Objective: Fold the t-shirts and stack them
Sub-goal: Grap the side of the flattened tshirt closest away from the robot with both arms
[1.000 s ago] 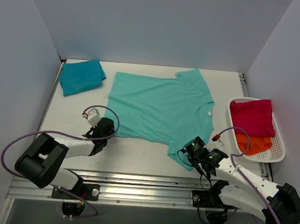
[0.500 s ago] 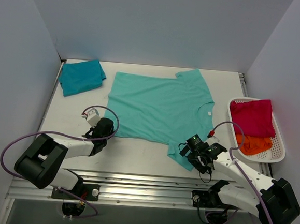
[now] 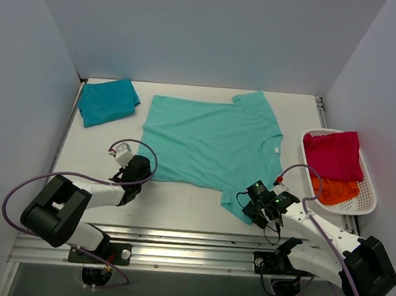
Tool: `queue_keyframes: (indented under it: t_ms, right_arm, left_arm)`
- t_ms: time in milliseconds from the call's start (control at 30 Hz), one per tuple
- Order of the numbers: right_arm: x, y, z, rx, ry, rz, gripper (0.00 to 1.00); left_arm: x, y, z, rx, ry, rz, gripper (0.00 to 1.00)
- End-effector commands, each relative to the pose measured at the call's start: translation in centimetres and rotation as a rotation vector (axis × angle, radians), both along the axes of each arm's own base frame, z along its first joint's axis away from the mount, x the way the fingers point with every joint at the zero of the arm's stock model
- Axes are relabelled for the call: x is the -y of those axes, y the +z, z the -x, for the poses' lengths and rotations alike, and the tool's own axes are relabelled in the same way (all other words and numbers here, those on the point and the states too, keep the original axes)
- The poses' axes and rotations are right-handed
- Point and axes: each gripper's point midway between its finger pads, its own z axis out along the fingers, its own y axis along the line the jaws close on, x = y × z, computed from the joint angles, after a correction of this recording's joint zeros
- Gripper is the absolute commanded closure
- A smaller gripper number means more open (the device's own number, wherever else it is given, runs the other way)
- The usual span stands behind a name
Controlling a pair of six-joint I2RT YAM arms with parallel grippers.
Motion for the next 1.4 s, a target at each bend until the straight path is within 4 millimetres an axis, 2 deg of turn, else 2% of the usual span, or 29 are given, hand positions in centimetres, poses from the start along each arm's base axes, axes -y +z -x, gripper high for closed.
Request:
queue_keyframes:
  t_ms: [0, 200, 233, 267, 500, 667, 833, 967, 1133, 1367]
  right_arm:
    - [0.9, -0.3, 0.9, -0.026, -0.004, 0.033, 0.64]
    - [1.3, 0.0, 0.8, -0.022, -0.001, 0.054, 0.87]
    - [1.3, 0.1, 0.7, -0.016, -0.001, 0.058, 0.97]
    - [1.4, 0.1, 0.7, -0.012, -0.001, 0.061, 1.00]
    - [2.2, 2.1, -1.7, 0.098, -0.016, 0.128, 1.00]
    - [2.5, 3.6, -3.3, 0.174, -0.032, 0.150, 1.00]
    - [2.7, 5.4, -4.7, 0.260, -0.047, 0.158, 1.00]
    - [3.4, 6.3, -5.2, 0.306, -0.065, 0.181, 1.00]
    - [4.3, 7.2, -5.4, 0.352, -0.101, 0.193, 1.00]
    - [4.3, 8.0, -5.6, 0.396, -0.111, 0.167, 1.00]
  left_arm:
    - [0.0, -0.5, 0.1, -0.023, -0.019, -0.012, 0.98]
    - [0.0, -0.6, 0.2, -0.024, -0.021, -0.010, 0.98]
    - [0.0, -0.6, 0.2, -0.024, -0.021, -0.010, 0.98]
    - [-0.1, -0.6, 0.2, -0.025, -0.020, -0.015, 0.98]
    - [-0.4, 1.1, 0.8, -0.026, 0.000, -0.081, 0.98]
    - [0.2, 1.1, 1.3, -0.043, -0.016, -0.079, 0.98]
    - [-0.1, 1.6, 2.0, -0.054, -0.008, -0.078, 0.98]
    - [-0.6, 2.9, 2.5, -0.034, 0.008, -0.079, 0.98]
    - [-2.2, 4.2, 4.1, -0.041, 0.042, -0.098, 0.98]
    - [-2.9, 5.3, 5.0, -0.032, 0.051, -0.091, 0.98]
